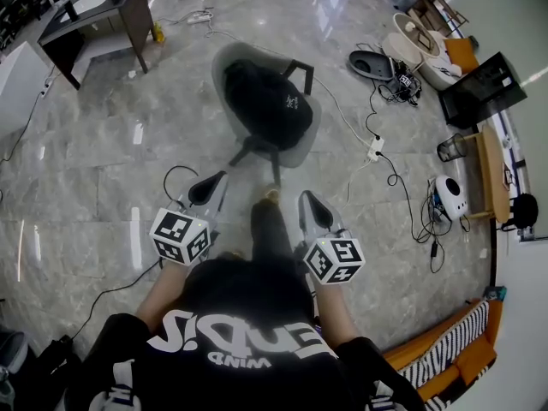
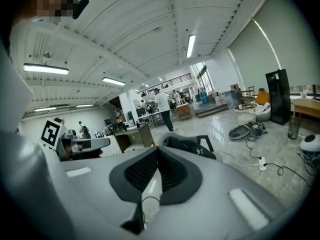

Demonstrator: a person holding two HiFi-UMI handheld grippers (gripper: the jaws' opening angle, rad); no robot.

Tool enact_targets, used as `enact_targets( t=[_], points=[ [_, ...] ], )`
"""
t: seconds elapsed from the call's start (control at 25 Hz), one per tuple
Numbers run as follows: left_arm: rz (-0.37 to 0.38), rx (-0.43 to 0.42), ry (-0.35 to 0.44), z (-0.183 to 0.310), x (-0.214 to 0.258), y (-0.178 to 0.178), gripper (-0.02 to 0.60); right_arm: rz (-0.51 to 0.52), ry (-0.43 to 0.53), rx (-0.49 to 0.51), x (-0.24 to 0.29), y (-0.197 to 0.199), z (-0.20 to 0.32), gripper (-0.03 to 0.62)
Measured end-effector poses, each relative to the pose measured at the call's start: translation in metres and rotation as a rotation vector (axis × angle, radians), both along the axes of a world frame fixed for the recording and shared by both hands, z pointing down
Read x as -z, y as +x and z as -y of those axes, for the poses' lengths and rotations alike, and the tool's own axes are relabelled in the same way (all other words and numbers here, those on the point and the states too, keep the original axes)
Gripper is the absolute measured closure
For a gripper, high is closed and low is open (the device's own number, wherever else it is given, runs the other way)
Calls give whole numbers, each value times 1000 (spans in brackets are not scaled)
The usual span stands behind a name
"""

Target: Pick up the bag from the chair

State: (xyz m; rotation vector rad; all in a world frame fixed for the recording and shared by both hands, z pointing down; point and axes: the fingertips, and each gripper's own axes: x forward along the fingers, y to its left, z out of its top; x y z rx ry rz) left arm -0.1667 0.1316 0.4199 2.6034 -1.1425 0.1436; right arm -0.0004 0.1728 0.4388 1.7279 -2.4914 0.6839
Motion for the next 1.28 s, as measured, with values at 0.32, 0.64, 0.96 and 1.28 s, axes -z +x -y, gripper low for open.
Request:
enact_targets(
  t=[0.32, 0.64, 0.96, 1.28],
  points=[
    [12, 25, -6, 65, -3, 9, 580, 22, -2, -3, -7, 18, 68, 591],
    [14, 51, -33, 152, -10, 31, 580, 30, -13, 18, -13, 42, 161, 591],
    [9, 75, -24, 251, 10, 61, 580, 24, -9, 63, 5, 73, 266, 591],
    [6, 140, -11, 342, 18, 90, 580, 14, -6, 124, 9, 107, 366, 591]
  ],
)
